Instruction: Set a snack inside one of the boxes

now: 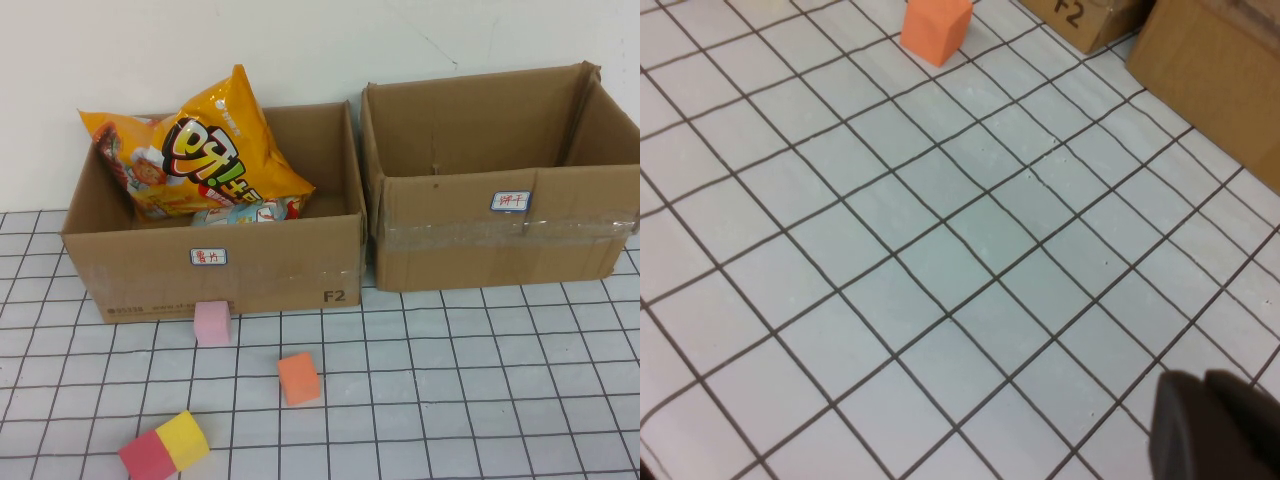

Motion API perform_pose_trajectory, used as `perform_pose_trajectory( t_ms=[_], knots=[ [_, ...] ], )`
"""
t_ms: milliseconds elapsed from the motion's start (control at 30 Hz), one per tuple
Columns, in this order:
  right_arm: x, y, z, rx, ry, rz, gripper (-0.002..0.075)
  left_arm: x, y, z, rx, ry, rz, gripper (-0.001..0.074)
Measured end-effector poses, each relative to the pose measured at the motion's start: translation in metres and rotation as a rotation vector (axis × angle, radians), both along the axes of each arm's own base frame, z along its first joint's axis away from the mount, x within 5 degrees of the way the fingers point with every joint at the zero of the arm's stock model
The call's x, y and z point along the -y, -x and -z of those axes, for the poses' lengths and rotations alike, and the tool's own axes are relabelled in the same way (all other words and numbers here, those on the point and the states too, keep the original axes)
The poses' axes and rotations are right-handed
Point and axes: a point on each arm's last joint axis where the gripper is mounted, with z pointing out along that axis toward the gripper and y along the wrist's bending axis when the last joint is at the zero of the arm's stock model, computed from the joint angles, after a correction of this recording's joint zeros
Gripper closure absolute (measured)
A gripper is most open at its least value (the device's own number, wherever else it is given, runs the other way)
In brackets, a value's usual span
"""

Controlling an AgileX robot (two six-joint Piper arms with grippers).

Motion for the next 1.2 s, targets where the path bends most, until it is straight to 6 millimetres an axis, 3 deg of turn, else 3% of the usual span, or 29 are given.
perform_pose_trajectory(
  t_ms=[167, 267, 467, 767, 1200],
  knots=[
    [0.003, -0.007, 0.007, 0.066, -0.007, 0.060, 0.0727, 0.000, 0.000, 0.000, 0.000, 0.000, 0.000, 0.0736],
    [0.013, -0.014, 0.016, 0.149, -0.055, 0.222, 0.0727, 0.000, 0.000, 0.000, 0.000, -0.006, 0.002, 0.0736],
    [0.035, -0.008, 0.049, 0.213, -0.170, 0.548, 0.0727, 0.000, 0.000, 0.000, 0.000, -0.008, 0.004, 0.0736],
    [0.045, -0.002, 0.090, 0.163, -0.128, 0.722, 0.0727, 0.000, 0.000, -0.001, 0.002, -0.008, 0.004, 0.0736],
    [0.046, -0.003, 0.089, 0.168, -0.178, 0.767, 0.0727, 0.000, 0.000, -0.001, 0.002, -0.008, 0.004, 0.0736]
  ],
)
